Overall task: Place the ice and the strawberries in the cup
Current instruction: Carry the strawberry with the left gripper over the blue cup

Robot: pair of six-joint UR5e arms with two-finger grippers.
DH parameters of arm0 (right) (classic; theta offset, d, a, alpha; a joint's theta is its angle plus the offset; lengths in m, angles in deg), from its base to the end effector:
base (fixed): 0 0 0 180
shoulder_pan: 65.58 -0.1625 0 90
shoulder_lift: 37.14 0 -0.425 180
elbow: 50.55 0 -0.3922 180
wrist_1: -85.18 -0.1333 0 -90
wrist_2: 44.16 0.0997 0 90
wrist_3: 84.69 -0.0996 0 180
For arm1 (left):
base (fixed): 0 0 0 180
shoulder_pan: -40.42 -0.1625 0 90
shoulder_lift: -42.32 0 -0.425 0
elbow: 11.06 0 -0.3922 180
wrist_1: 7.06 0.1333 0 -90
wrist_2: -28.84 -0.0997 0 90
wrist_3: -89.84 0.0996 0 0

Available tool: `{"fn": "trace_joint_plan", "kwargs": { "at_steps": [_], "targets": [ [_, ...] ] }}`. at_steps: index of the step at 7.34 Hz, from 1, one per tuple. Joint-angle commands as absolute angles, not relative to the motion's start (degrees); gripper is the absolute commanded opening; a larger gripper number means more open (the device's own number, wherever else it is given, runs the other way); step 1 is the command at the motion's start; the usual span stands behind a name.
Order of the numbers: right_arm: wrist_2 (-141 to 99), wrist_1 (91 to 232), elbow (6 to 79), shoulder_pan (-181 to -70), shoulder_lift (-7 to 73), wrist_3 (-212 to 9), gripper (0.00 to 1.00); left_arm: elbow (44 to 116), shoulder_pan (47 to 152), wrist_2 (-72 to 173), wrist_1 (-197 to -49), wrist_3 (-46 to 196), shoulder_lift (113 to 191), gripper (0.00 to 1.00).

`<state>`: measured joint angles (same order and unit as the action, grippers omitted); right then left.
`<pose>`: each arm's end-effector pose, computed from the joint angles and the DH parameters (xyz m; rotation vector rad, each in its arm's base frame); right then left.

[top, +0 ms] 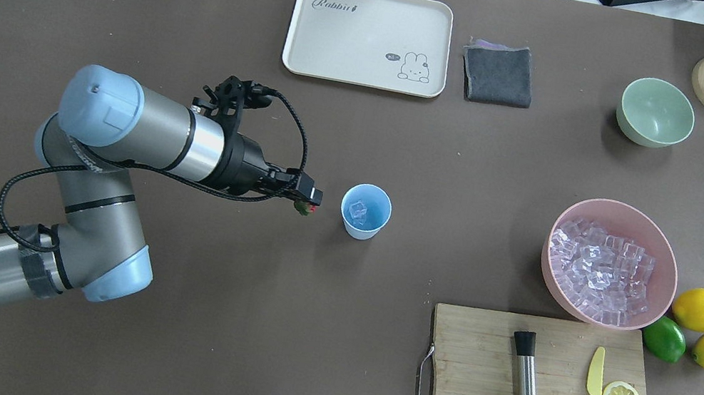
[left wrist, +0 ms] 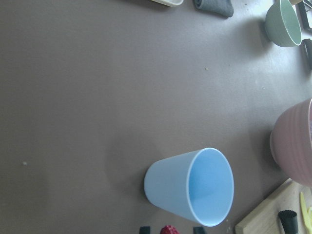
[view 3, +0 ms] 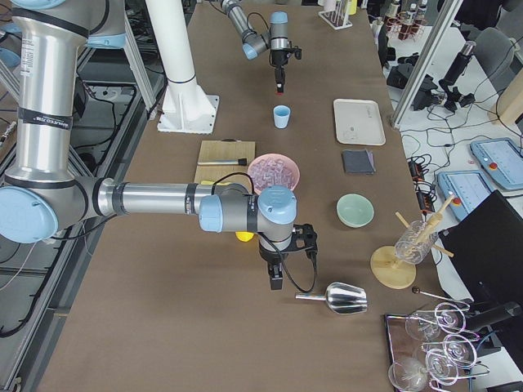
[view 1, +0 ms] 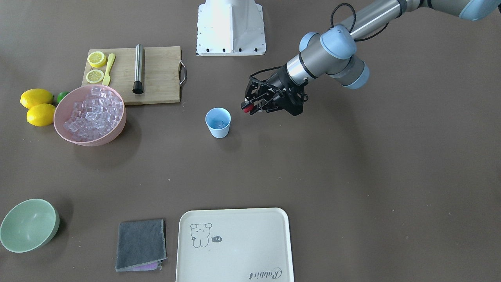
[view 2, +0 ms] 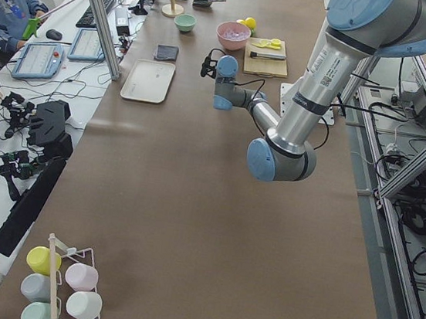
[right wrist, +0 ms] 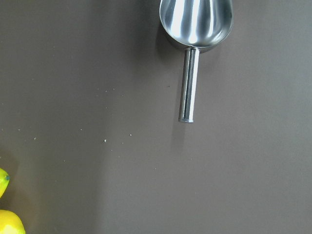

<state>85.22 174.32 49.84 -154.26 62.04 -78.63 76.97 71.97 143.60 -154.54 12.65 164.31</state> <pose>0.0603 -0.4282 0.6471 0.0631 -0.6858 -0.1361 0.5140 -0.4231 0.2311 0.2466 1.5116 0.0694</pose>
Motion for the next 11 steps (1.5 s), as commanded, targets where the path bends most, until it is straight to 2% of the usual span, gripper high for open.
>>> {"fn": "trace_joint_plan", "kwargs": {
  "at_steps": [1,6,7,8,9,11],
  "targets": [
    [85.21,174.12,49.91,-154.26,61.65,-78.63,1.00,76.92,70.21,139.07,-149.20,12.15,169.56,0.00],
    [85.21,174.04,49.29,-154.26,61.38,-78.63,1.00,73.05,69.16,134.57,-146.63,12.94,173.71,0.00],
    [85.21,174.04,49.29,-154.26,61.38,-78.63,1.00,73.05,69.16,134.57,-146.72,12.94,173.63,0.05],
    [85.21,174.12,49.29,-154.26,61.38,-78.63,1.00,73.14,69.24,134.57,-146.72,12.94,173.63,0.73],
    [85.21,174.12,49.38,-154.26,61.38,-78.63,1.00,73.14,69.24,134.57,-146.72,12.94,173.54,0.98],
    [85.21,174.12,49.38,-154.26,61.38,-78.63,1.00,73.57,69.68,134.83,-146.63,12.85,173.54,0.98]
  ]
}}
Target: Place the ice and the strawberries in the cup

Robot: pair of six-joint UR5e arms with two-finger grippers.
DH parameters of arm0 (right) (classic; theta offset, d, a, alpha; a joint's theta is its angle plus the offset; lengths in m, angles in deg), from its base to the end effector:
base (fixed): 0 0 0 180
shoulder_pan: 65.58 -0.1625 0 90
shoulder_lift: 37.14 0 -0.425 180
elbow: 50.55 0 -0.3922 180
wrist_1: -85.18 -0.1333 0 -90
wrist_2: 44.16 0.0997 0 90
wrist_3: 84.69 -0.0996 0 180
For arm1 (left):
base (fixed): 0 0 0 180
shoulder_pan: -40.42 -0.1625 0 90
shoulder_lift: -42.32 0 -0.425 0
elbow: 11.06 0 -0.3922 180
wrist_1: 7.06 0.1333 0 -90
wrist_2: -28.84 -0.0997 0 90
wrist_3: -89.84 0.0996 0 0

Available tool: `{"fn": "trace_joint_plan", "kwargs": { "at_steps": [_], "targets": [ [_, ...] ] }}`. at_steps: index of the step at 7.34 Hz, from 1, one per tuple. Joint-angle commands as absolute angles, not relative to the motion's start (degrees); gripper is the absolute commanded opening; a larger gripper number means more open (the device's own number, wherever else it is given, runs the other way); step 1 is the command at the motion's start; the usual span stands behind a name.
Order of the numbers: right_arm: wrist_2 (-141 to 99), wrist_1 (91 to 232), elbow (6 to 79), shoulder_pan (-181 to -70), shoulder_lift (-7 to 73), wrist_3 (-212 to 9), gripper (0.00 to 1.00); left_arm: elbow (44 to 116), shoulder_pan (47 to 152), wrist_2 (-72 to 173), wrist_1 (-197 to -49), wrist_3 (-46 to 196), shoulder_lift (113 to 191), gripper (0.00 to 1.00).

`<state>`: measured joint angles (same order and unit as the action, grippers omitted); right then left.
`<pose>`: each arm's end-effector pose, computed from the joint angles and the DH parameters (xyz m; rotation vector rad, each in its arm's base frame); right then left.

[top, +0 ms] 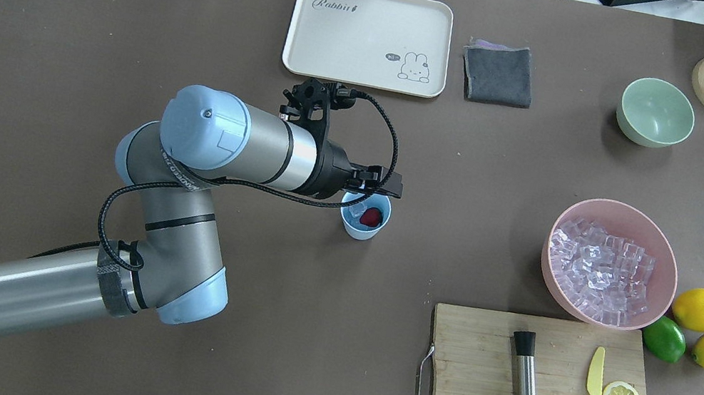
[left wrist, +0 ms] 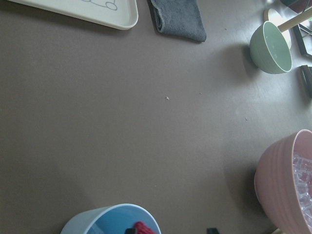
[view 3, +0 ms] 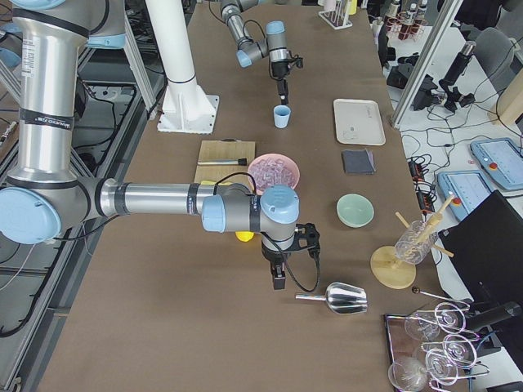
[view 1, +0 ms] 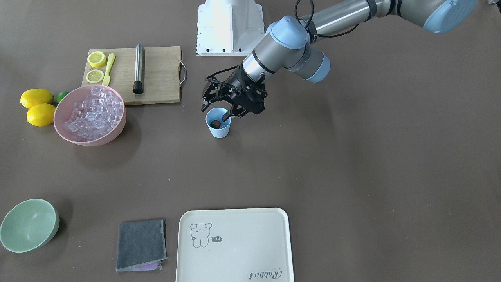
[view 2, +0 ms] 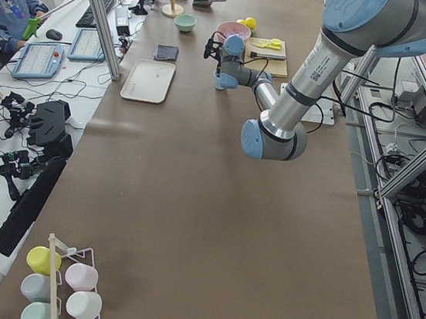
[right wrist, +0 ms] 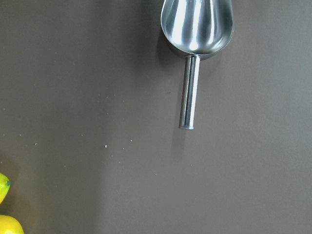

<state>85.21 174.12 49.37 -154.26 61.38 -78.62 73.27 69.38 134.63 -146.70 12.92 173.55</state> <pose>0.0602 -0.4335 0.6459 0.0697 -0.6853 -0.1386 0.5637 -0.4333 0.1627 0.3211 1.4552 -0.0190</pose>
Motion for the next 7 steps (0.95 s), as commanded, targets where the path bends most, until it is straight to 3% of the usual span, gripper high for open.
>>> {"fn": "trace_joint_plan", "kwargs": {
  "at_steps": [1,7],
  "targets": [
    [85.21,174.12,49.38,-154.26,61.38,-78.63,1.00,74.01,71.42,136.40,-146.02,12.85,173.02,0.98],
    [85.04,174.04,49.29,-154.26,61.91,-78.63,1.00,75.43,102.50,166.96,-137.60,53.36,151.42,0.98]
  ]
}}
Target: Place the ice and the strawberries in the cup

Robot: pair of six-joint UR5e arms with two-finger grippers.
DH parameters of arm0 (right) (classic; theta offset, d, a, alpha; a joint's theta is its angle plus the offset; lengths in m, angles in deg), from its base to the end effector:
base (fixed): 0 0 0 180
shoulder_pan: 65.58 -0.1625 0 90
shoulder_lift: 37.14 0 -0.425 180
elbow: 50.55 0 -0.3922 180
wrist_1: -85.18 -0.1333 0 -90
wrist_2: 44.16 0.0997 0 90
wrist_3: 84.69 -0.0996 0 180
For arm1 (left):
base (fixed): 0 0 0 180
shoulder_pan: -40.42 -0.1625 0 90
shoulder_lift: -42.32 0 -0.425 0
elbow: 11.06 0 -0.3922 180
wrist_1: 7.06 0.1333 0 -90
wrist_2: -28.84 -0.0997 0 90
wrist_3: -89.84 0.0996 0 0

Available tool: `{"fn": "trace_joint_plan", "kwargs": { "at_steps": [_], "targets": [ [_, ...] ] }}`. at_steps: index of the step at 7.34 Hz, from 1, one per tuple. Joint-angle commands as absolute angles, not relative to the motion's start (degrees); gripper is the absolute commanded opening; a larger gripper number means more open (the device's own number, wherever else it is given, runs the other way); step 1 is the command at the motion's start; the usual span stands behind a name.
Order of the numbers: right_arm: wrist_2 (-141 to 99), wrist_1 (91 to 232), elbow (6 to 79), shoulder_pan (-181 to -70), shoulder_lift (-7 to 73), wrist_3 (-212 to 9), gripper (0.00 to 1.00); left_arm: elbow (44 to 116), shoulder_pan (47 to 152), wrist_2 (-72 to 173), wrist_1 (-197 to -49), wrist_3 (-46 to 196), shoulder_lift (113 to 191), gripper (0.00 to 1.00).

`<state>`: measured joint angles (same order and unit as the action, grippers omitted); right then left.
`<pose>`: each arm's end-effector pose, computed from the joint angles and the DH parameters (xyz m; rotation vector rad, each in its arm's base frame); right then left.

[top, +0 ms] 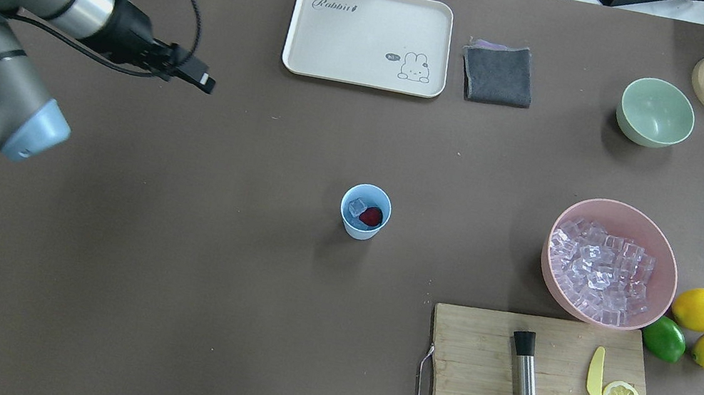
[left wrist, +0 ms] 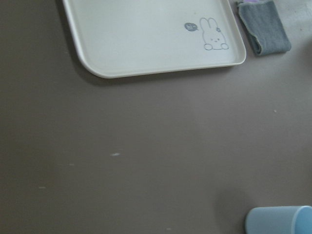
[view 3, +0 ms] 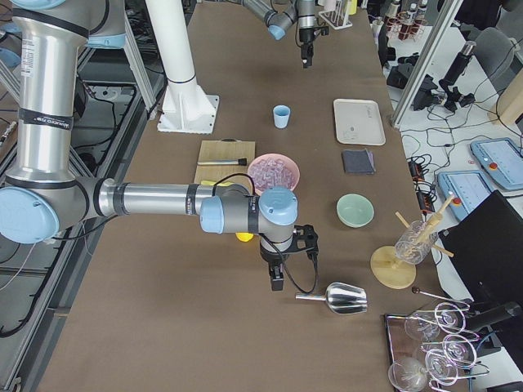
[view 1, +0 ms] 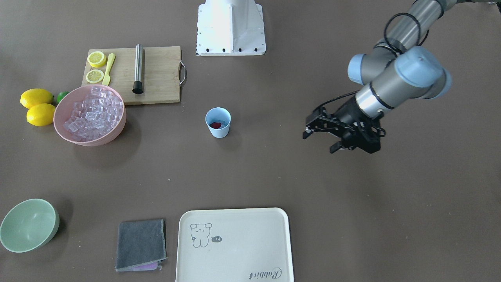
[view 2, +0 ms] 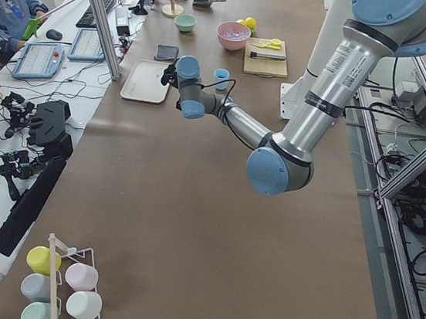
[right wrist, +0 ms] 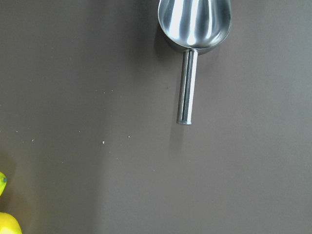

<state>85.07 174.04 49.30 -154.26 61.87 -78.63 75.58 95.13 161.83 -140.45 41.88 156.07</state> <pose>0.0604 -0.4294 0.6502 0.0615 -0.6832 -0.1355 0.3211 -0.5669 0.3576 0.3440 1.1963 0.2252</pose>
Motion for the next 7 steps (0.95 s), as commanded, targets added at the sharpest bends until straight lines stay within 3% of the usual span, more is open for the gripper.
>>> {"fn": "trace_joint_plan", "kwargs": {
  "at_steps": [1,4,7],
  "targets": [
    [85.04,174.04,49.29,-154.26,61.91,-78.63,1.00,75.07,106.82,169.44,-135.84,63.55,147.04,0.98],
    [84.95,174.04,48.16,-154.26,61.56,-78.54,1.00,74.98,118.96,176.67,-119.97,97.20,141.39,0.98],
    [84.95,173.95,48.15,-154.26,61.56,-78.54,1.00,74.10,123.73,150.35,-106.55,116.11,137.32,0.98]
  ]
}}
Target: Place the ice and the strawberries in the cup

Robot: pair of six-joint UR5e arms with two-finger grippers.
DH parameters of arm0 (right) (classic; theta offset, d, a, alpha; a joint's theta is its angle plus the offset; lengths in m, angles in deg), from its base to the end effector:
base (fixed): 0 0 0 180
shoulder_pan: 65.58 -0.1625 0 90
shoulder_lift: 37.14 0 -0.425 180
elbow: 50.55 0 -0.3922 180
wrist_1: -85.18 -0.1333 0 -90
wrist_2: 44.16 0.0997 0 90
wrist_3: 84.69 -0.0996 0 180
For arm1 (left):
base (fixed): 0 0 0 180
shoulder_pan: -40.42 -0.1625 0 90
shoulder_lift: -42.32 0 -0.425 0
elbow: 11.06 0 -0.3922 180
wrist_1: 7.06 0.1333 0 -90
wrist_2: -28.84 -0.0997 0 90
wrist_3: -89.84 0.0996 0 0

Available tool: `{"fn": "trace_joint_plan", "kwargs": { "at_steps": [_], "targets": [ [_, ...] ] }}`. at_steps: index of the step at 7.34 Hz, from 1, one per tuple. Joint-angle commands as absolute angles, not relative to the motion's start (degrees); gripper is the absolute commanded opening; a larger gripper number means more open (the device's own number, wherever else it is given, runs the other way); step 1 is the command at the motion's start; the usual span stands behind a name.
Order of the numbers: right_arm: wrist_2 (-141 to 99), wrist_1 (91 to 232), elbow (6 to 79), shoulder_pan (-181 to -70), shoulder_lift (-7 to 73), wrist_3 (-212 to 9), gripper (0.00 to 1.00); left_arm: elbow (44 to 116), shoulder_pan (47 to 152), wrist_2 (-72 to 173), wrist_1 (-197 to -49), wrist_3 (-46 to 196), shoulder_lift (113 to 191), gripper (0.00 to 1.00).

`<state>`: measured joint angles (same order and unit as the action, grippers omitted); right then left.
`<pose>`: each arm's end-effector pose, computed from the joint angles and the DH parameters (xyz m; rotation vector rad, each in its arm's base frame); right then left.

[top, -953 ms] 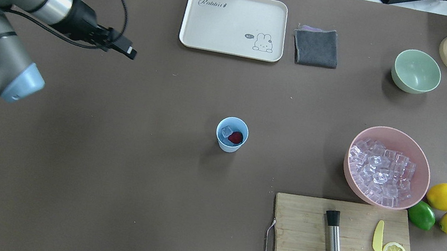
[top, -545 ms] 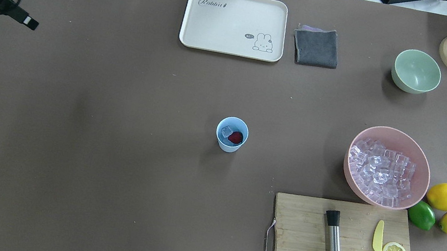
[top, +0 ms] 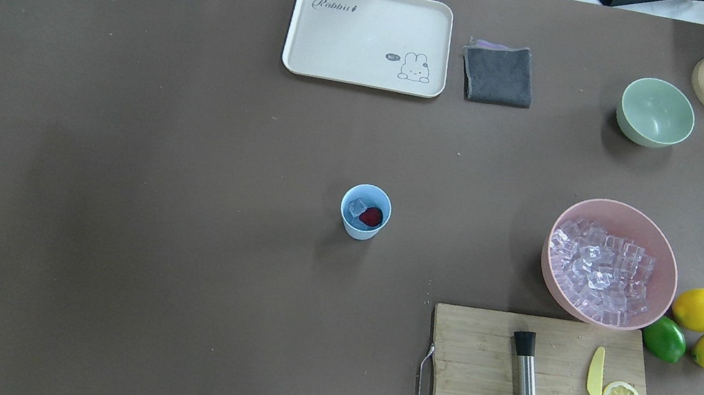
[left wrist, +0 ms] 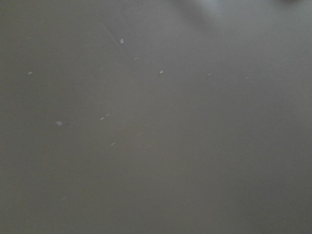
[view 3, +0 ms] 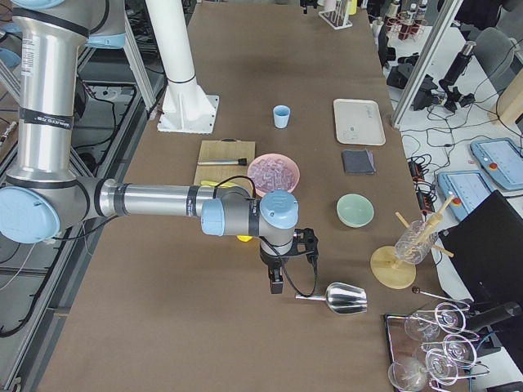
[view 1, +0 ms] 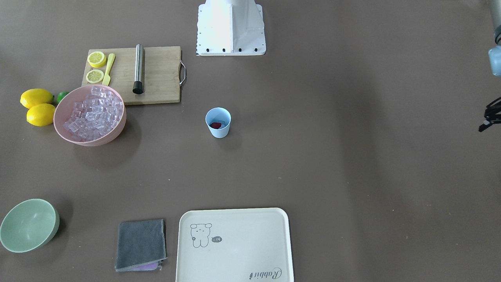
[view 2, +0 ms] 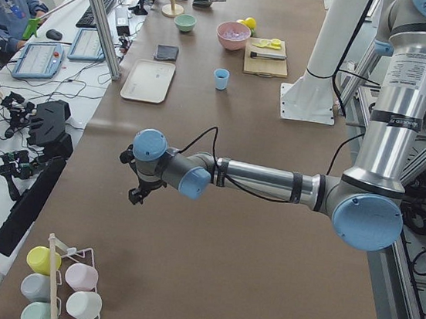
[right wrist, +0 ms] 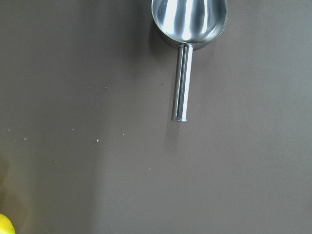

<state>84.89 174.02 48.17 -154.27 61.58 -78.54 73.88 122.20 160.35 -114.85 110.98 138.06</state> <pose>0.0607 -0.4305 0.6579 0.0483 -0.6806 -0.1320 0.0124 -0.5568 0.6199 0.3930 0.6895 0.6024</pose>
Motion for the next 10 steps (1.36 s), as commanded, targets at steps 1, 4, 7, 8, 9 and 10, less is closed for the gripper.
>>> {"fn": "trace_joint_plan", "kwargs": {
  "at_steps": [1,4,7,8,9,10],
  "targets": [
    [85.04,173.95,48.15,-154.26,61.65,-78.54,1.00,74.45,127.83,153.18,-102.03,115.69,138.37,0.98],
    [85.04,174.04,48.15,-154.26,61.74,-78.45,1.00,74.54,128.13,162.61,-98.02,115.42,136.01,0.98],
    [85.04,173.95,47.89,-154.26,62.00,-78.45,1.00,74.02,128.13,162.43,-98.03,115.50,135.83,0.98],
    [85.04,173.95,47.89,-154.26,62.00,-78.45,1.00,74.02,128.13,162.52,-97.94,115.51,135.83,0.98],
    [85.12,173.95,47.97,-154.26,62.00,-78.45,1.00,74.02,128.13,162.70,-97.94,115.51,135.83,0.98],
    [85.12,173.95,47.98,-154.18,62.00,-78.45,1.00,73.93,128.13,162.70,-97.94,115.51,135.83,0.98]
  ]
}}
